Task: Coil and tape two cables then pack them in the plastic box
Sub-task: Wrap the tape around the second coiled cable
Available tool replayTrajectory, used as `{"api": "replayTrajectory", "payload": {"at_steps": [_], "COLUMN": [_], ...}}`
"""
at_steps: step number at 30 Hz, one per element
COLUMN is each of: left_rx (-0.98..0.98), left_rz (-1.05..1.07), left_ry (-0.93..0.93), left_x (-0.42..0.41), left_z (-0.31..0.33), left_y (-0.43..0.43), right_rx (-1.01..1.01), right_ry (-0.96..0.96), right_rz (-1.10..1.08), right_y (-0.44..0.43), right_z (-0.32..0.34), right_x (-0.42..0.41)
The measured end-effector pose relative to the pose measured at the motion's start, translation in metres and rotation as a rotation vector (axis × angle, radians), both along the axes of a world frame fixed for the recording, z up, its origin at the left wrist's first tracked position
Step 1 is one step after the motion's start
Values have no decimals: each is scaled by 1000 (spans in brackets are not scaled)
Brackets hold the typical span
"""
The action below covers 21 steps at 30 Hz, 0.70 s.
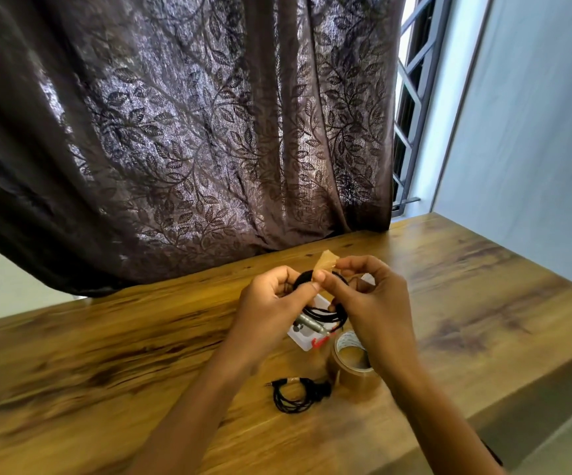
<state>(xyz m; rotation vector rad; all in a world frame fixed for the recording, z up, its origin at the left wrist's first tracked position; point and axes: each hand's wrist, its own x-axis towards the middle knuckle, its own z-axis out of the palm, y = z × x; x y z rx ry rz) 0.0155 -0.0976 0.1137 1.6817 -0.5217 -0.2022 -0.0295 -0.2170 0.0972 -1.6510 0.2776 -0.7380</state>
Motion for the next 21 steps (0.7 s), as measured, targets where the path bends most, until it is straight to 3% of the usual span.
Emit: {"api": "replayTrajectory", "payload": {"at_steps": [7, 14, 21], "left_rx": [-27, -10, -22], "left_rz": [31, -10, -43], "left_ry": [45, 128, 153], "left_x": [-3, 1, 0], "left_z": [0, 3, 8], "left_y": [-2, -4, -4], "right_rx": [-116, -299, -373], "right_ry": [-3, -203, -188], "right_rz": [-75, -35, -5], "right_y": [-4, -5, -9], "right_z": [7, 7, 9], "right_x": [-1, -4, -5]}}
